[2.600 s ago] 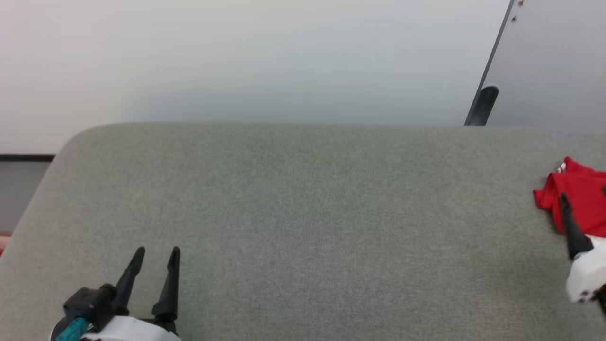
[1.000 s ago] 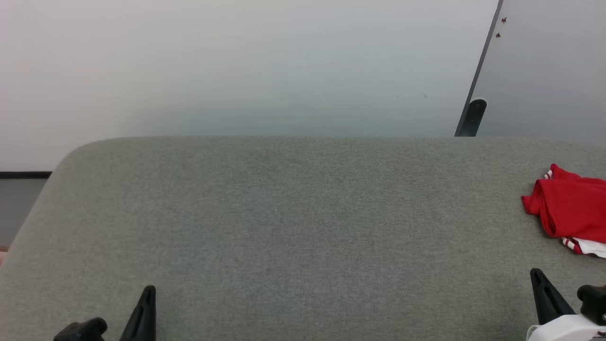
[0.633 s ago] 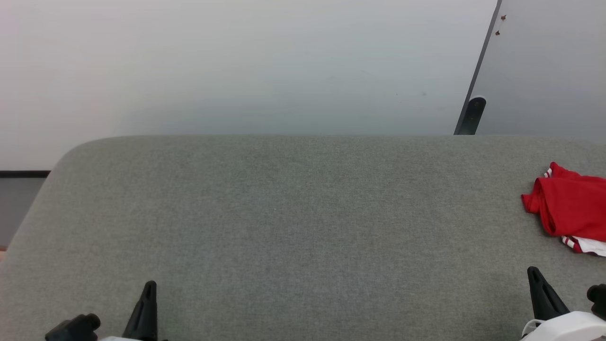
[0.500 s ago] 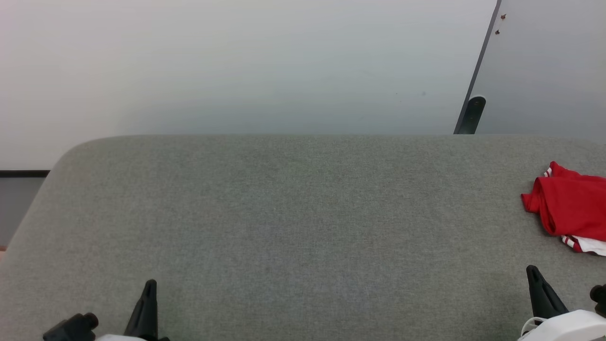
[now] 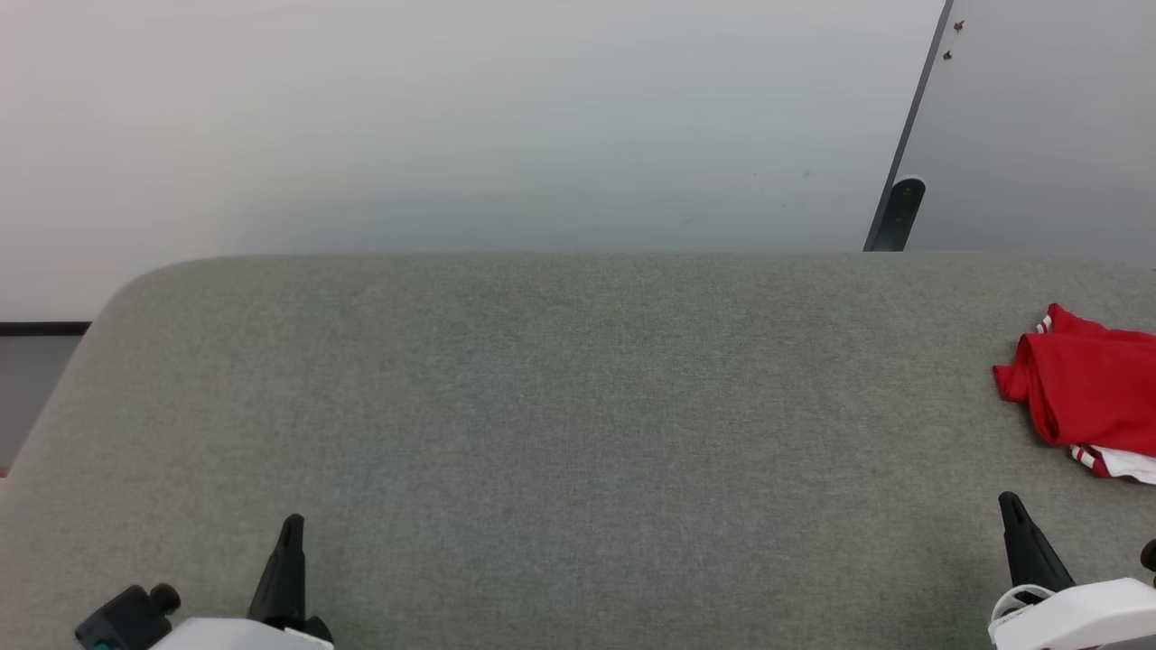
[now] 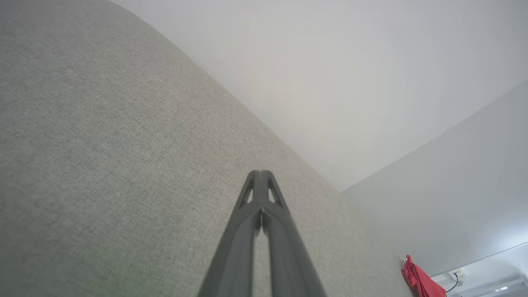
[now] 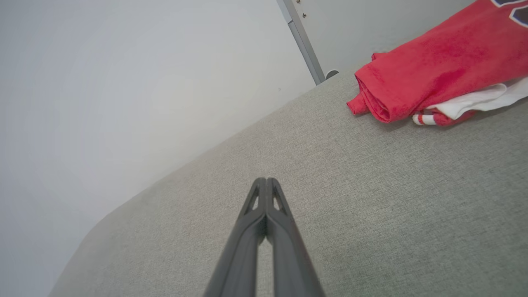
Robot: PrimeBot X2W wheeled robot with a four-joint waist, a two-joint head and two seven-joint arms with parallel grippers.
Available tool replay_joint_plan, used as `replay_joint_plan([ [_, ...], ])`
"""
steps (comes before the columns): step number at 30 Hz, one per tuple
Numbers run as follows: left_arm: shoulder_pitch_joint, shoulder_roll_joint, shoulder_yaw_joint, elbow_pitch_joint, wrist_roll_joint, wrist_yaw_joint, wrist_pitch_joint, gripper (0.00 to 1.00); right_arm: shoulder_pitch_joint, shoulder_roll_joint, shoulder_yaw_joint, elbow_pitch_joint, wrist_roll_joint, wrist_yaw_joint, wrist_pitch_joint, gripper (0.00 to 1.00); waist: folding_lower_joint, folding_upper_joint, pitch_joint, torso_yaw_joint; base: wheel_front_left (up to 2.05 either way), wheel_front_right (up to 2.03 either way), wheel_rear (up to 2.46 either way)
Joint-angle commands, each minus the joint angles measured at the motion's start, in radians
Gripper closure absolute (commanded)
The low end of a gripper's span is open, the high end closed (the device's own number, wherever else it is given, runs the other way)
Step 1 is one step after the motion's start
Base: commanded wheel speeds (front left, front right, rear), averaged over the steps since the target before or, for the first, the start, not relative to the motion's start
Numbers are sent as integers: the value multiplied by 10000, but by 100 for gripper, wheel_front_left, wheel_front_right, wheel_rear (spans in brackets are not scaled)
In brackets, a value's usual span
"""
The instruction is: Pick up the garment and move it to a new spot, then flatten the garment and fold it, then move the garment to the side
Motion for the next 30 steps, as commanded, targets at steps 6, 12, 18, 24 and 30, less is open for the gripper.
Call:
replay_joint_plan([
  [6, -313, -77, 139, -159, -836, -50, 231, 100, -354, 62, -86, -167, 1071, -2, 144, 100, 0, 0, 31, -16, 0, 0, 0],
  [12, -380, -174, 199, -160, -1460, -58, 430, 100, -376, 144, -103, -175, 1877, -3, 259, 100, 0, 0, 60, -31, 0, 0, 0],
  [18, -482, -273, 253, -164, -2047, -65, 613, 100, -436, 219, -117, -186, 2636, -3, 369, 100, 0, 0, 90, -46, 0, 0, 0],
  [24, -538, -368, 309, -166, -2602, -73, 789, 100, -483, 293, -129, -194, 3342, -4, 468, 100, 0, 0, 119, -61, 0, 0, 0],
  [30, -623, -442, 364, -167, -3125, -79, 960, 100, -516, 348, -140, -199, 4003, -4, 564, 100, 0, 0, 149, -76, 0, 0, 0],
])
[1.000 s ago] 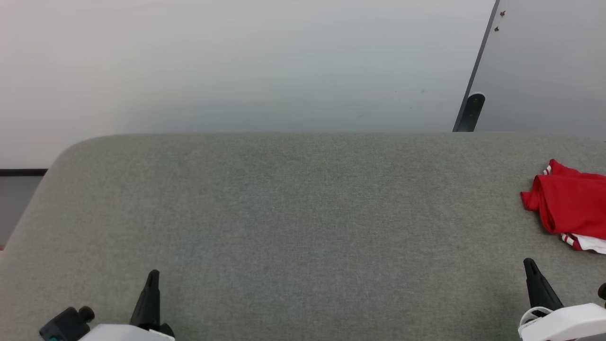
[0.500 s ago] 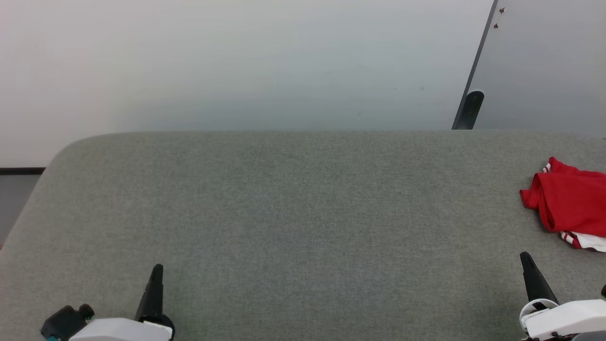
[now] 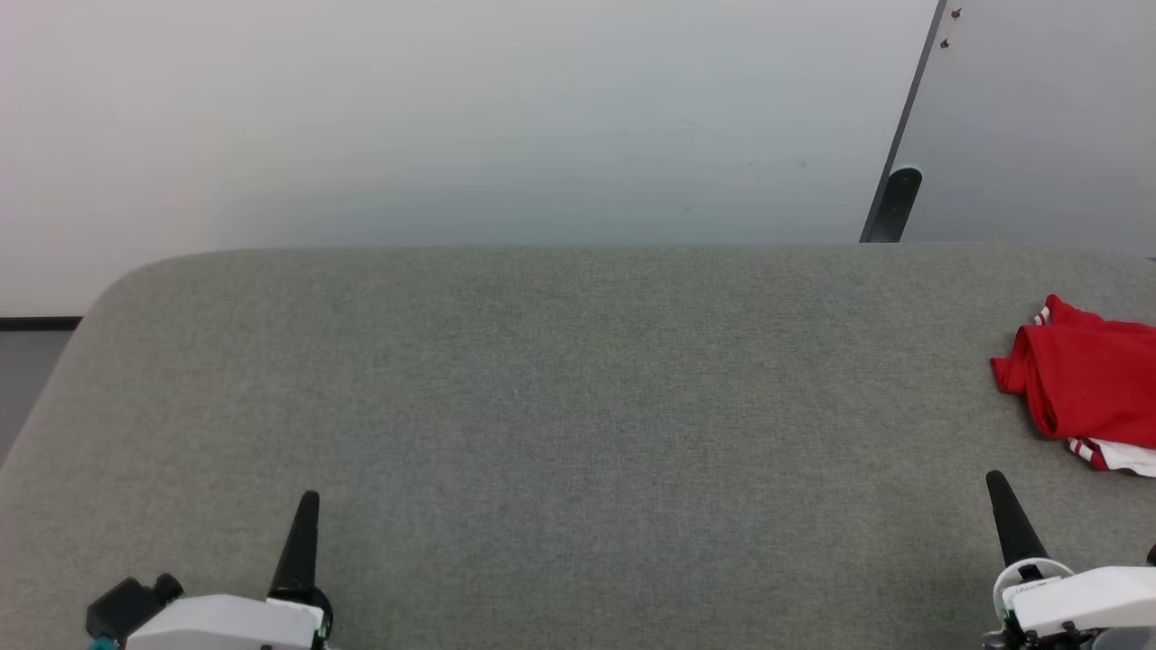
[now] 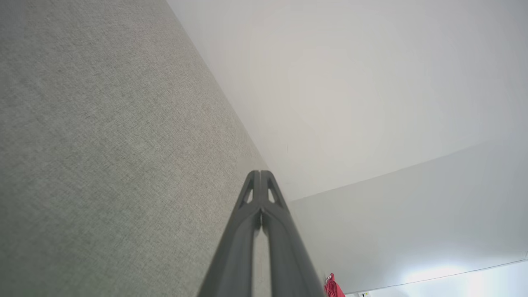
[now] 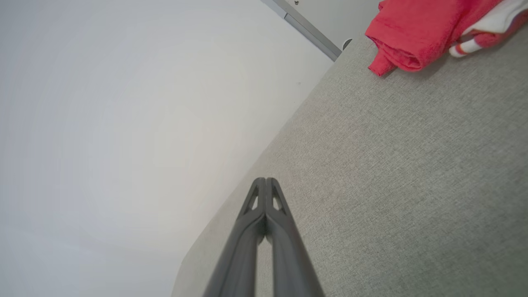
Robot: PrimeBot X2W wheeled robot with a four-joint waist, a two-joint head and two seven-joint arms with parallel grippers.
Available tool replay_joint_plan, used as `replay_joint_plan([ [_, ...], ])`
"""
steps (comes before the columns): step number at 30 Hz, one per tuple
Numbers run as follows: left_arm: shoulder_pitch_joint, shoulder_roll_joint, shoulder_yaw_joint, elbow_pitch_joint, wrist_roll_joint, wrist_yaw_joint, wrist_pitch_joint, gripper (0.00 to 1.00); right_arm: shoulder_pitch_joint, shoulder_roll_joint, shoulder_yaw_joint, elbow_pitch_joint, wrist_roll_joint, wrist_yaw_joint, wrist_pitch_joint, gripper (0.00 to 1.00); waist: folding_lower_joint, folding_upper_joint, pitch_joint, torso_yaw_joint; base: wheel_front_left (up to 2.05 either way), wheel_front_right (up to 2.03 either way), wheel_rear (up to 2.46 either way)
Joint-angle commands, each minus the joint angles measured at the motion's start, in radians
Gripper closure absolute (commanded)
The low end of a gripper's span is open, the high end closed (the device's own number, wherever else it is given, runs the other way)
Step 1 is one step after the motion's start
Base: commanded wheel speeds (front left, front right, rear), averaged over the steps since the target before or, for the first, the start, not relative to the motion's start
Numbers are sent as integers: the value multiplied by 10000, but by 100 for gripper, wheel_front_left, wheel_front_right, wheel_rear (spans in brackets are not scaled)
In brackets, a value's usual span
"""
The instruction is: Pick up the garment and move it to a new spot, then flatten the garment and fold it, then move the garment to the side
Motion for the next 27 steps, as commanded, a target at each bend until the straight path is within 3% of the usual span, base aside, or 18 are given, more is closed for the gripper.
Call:
replay_joint_plan([
  [1, -218, 19, 70, -98, -251, -48, 60, 100, -232, -14, -63, -104, 298, -4, 45, 100, 0, 0, 8, -4, 0, 0, 0],
  [27, -449, -293, 245, -98, -2158, -77, 656, 100, -362, 242, -96, -125, 2721, -6, 400, 100, 0, 0, 131, -67, 0, 0, 0],
])
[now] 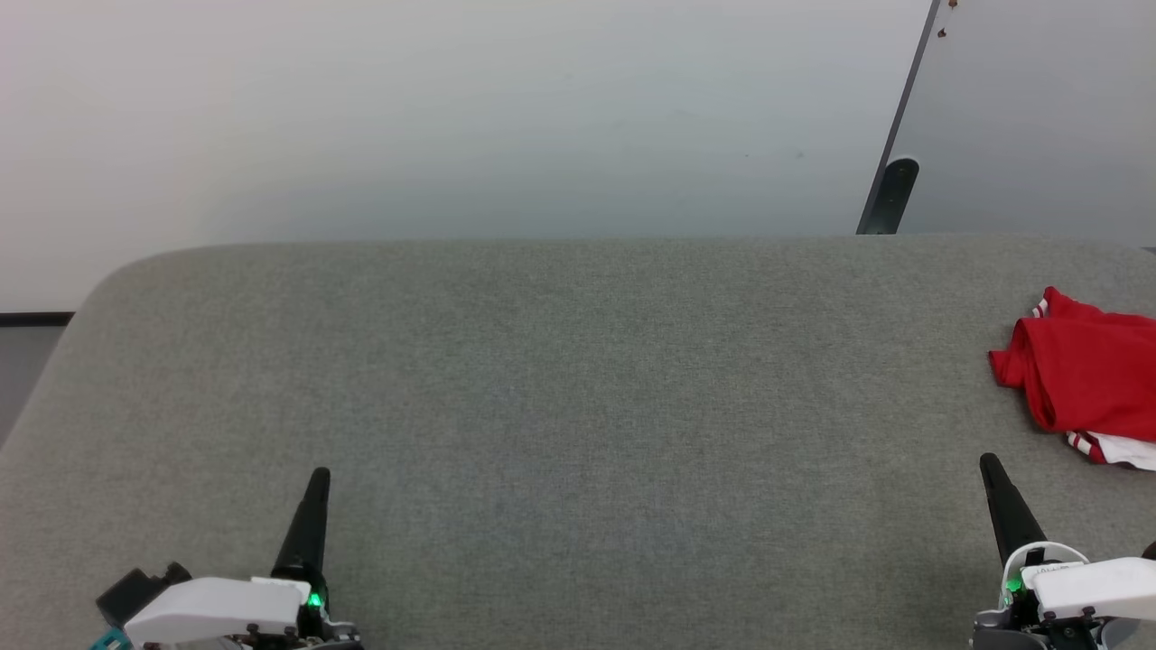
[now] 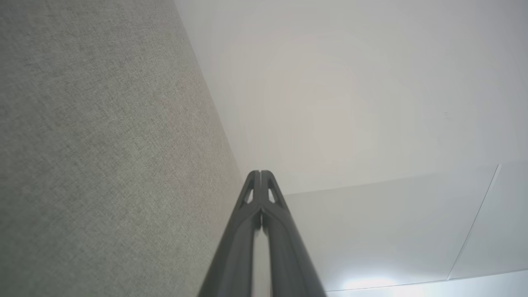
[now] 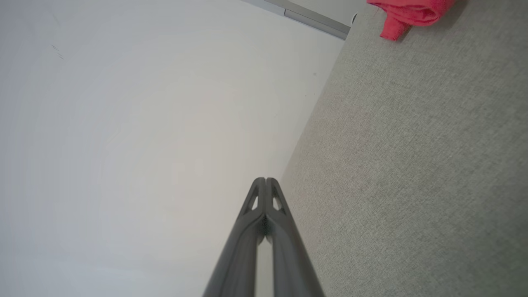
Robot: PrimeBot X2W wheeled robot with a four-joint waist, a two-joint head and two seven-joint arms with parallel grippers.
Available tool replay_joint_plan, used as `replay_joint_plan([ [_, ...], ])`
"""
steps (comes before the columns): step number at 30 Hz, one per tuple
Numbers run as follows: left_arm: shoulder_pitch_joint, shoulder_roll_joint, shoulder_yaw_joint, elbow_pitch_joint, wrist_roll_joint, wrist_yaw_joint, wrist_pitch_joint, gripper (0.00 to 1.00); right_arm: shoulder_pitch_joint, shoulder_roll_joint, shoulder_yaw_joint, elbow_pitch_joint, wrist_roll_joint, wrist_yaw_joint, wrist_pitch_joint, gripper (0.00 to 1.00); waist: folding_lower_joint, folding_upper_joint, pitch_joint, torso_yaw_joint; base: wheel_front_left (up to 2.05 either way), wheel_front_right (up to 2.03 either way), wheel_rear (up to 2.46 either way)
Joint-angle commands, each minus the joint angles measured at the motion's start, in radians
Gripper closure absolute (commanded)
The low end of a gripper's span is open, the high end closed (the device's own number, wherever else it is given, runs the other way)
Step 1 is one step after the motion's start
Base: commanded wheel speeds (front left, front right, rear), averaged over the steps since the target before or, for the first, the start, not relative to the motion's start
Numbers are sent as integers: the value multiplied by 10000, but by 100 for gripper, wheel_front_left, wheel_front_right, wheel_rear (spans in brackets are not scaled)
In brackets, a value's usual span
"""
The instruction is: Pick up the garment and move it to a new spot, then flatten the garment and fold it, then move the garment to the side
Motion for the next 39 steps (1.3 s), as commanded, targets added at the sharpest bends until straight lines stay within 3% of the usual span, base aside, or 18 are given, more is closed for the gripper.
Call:
replay_joint_plan([
  [1, -103, 11, 32, -44, -167, -72, 46, 100, -134, 30, -26, -65, 178, -1, 26, 100, 0, -1, 4, -2, 0, 0, 0],
  [28, -332, -283, 204, -40, -1880, -84, 589, 100, -281, 249, -54, -86, 2388, 0, 356, 100, 0, -1, 142, -73, 0, 0, 0],
  [39, -374, -298, 216, -42, -2050, -88, 652, 100, -232, 277, -53, -78, 2593, 0, 378, 100, 0, -1, 162, -83, 0, 0, 0],
])
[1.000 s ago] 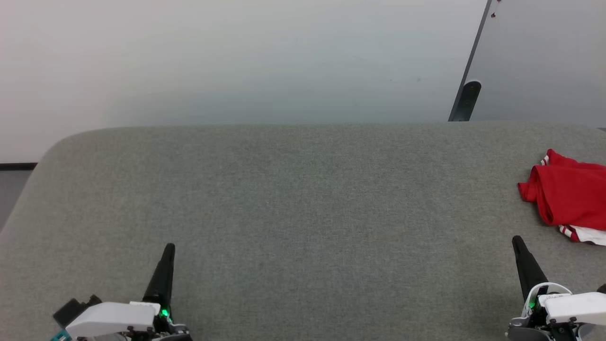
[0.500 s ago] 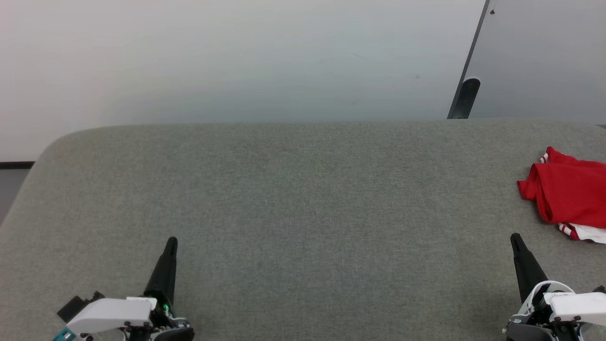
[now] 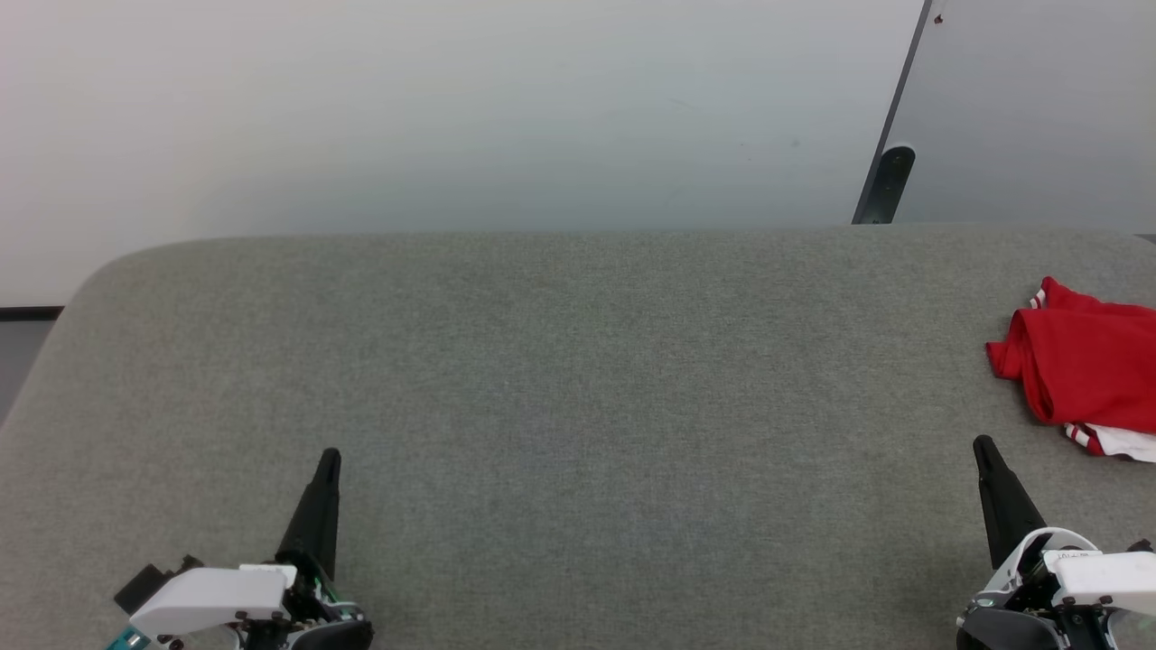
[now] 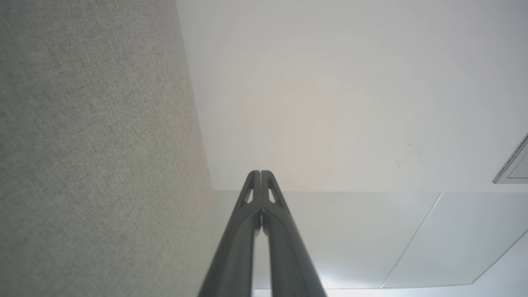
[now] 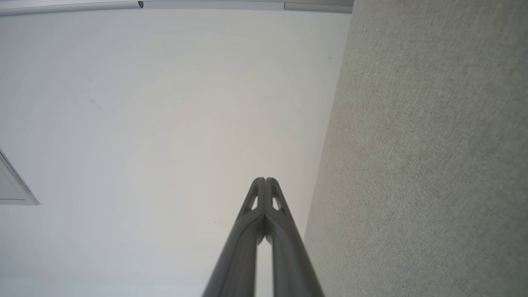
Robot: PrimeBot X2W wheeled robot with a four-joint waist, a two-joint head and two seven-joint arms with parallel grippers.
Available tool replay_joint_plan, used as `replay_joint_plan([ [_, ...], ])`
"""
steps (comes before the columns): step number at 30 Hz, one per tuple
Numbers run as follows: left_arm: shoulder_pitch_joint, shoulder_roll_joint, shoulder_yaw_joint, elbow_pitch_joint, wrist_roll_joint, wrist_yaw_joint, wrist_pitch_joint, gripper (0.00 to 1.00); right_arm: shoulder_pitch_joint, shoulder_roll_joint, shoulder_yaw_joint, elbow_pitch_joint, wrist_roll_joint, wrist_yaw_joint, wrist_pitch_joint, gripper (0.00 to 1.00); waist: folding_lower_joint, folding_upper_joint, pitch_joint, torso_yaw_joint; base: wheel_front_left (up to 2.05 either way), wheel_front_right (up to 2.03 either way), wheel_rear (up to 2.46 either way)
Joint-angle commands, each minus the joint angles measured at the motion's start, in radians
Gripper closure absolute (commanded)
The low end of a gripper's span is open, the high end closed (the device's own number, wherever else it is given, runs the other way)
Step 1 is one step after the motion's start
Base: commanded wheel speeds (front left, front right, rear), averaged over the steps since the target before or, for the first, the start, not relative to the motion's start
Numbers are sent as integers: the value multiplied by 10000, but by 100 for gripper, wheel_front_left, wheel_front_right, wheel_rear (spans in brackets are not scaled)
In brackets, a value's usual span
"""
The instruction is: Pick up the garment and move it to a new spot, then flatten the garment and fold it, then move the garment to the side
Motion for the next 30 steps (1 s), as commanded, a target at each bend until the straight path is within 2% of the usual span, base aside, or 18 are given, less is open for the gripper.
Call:
replay_joint_plan([
  [1, -109, 12, 28, -9, -29, -58, 34, 100, -21, 41, 11, -18, 37, 4, 12, 100, 0, 0, -1, 0, 0, 0, 0],
  [30, -107, 12, 25, -12, -31, -56, 32, 100, -21, 42, 13, -17, 39, 4, 9, 100, 0, 0, 0, 0, 0, 0, 0],
])
